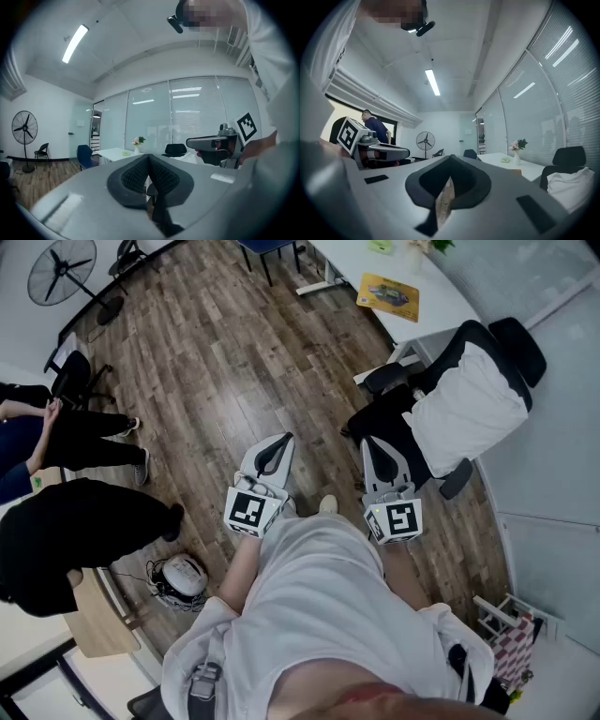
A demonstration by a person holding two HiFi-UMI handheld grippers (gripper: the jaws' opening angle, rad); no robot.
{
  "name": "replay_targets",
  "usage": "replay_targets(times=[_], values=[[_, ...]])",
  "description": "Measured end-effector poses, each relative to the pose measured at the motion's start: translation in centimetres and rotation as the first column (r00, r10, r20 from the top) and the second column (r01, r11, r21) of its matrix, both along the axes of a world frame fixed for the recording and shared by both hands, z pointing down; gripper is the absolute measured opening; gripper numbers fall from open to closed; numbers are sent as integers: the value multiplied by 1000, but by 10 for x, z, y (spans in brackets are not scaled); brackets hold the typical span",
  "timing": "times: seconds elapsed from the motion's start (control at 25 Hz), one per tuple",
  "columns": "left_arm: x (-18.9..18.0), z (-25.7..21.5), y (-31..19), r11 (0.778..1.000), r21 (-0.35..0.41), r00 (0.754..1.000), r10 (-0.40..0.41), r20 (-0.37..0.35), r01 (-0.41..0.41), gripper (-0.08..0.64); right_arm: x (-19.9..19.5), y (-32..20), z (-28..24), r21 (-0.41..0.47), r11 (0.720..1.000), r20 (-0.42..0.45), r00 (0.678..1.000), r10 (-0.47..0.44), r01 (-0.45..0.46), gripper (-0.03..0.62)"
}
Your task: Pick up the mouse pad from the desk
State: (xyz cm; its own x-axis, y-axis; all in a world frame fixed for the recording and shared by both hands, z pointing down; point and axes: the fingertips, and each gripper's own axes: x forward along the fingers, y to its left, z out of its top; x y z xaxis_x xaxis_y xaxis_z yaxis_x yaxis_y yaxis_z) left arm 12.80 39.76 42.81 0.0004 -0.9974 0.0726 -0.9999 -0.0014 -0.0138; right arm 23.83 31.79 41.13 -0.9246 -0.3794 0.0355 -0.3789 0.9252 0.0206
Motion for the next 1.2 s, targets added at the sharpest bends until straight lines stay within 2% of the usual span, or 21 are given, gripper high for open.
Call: replay_targets(times=[0.12,0.32,0.64,0.8,1.0,1.2], values=[[-8,-1,16,1000,-13,1000,3,17,-3,-15,-11,23,2,-12,1000,0,1000,-3,3,-3],[-26,-8,38,1000,-8,1000,16,4,-16,-15,-30,44,-4,-20,1000,-4,1000,12,-12,-3],[-54,-18,63,998,32,999,49,11,-50,-15,-45,59,-17,18,995,8,996,94,-94,-3],[-68,-15,71,996,40,997,76,-24,-75,-15,-50,59,-11,6,990,-16,990,140,-140,-3],[-85,15,72,995,-28,994,98,-44,-100,-15,-54,66,3,-10,987,-56,985,162,-163,-3],[-107,28,62,995,-40,994,87,-68,-90,-15,-68,56,12,-17,987,-69,985,158,-159,-3]])
